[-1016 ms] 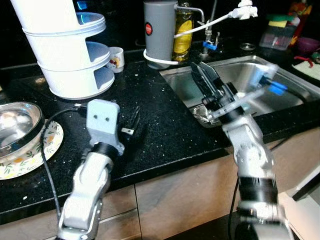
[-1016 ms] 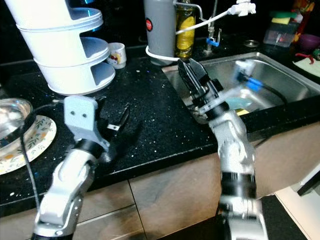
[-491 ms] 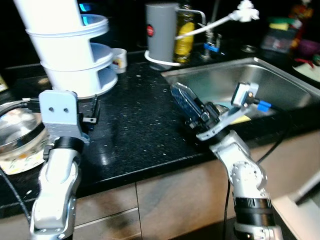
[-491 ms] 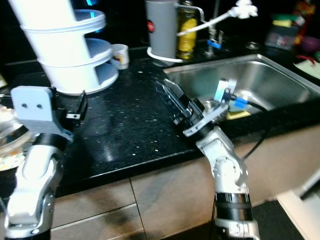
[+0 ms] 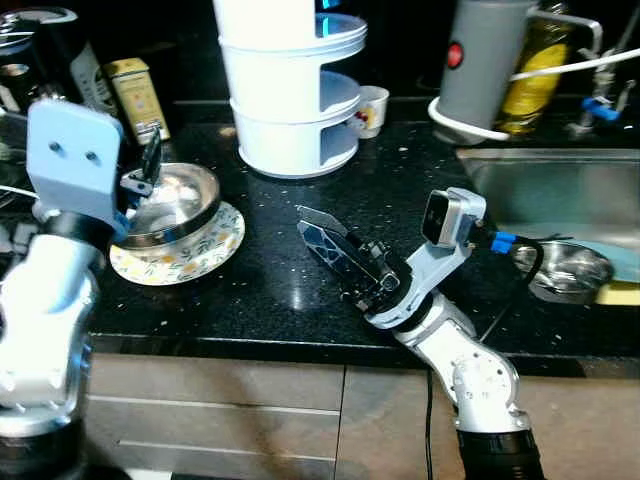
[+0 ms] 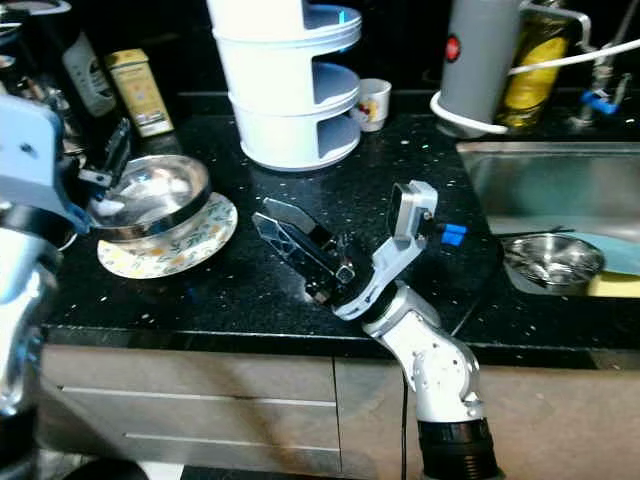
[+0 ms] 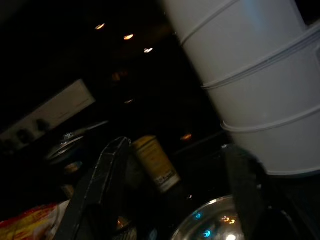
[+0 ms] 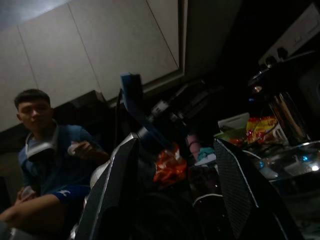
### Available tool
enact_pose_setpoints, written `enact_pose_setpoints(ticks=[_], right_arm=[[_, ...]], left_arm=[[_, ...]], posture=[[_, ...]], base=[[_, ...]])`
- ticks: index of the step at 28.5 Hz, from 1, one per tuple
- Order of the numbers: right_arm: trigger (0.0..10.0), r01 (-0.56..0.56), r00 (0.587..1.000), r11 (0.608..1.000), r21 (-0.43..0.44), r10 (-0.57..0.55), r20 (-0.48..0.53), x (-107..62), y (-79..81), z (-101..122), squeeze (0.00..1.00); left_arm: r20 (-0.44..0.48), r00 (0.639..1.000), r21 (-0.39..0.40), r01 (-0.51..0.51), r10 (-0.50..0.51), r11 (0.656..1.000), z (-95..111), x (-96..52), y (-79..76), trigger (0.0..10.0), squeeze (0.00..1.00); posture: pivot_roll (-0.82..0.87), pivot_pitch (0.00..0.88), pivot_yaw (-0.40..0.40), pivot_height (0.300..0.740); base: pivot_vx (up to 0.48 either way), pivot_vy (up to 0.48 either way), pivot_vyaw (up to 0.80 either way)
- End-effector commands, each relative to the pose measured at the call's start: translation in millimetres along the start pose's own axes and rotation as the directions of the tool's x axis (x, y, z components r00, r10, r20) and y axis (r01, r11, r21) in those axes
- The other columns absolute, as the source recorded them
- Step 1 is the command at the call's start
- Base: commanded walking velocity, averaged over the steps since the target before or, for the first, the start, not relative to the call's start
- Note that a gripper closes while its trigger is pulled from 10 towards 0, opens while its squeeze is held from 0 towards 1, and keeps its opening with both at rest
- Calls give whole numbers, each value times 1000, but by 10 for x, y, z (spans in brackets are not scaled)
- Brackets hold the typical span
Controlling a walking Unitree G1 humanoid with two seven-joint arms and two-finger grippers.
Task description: Kitchen organization
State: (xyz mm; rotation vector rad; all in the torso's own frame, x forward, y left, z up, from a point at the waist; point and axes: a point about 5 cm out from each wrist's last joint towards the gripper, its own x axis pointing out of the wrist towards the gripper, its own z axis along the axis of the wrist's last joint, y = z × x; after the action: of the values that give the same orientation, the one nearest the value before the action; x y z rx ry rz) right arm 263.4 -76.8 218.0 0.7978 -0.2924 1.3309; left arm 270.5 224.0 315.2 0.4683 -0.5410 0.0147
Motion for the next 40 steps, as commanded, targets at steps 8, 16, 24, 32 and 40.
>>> enact_pose_setpoints(ticks=[8,16,24,32,40], right_arm=[[10000,-63,996,998,5,63,-56,25,118,-45,0],[10000,-104,989,995,4,104,-101,49,189,-86,0],[10000,-109,987,994,6,109,-118,53,212,-76,0],[10000,-100,985,995,-3,98,-140,54,207,-83,0],[10000,-144,971,990,-4,141,-191,49,284,-141,0]], left_arm=[[-113,891,-124,427,-440,896,-103,23,102,10000,1000],[-244,586,-248,732,-772,634,-253,-207,105,10000,1000],[-435,418,-244,798,-798,551,-447,-295,319,10000,0],[-506,434,-203,780,-745,592,-553,-232,470,10000,0],[-555,424,-186,775,-716,604,-673,-204,582,10000,0]], posture=[[98,0,25,740],[92,0,31,740],[87,0,32,740],[79,0,34,740],[72,0,35,740]], base=[[0,0,0],[0,0,0],[0,0,0],[0,0,0],[0,0,0]])
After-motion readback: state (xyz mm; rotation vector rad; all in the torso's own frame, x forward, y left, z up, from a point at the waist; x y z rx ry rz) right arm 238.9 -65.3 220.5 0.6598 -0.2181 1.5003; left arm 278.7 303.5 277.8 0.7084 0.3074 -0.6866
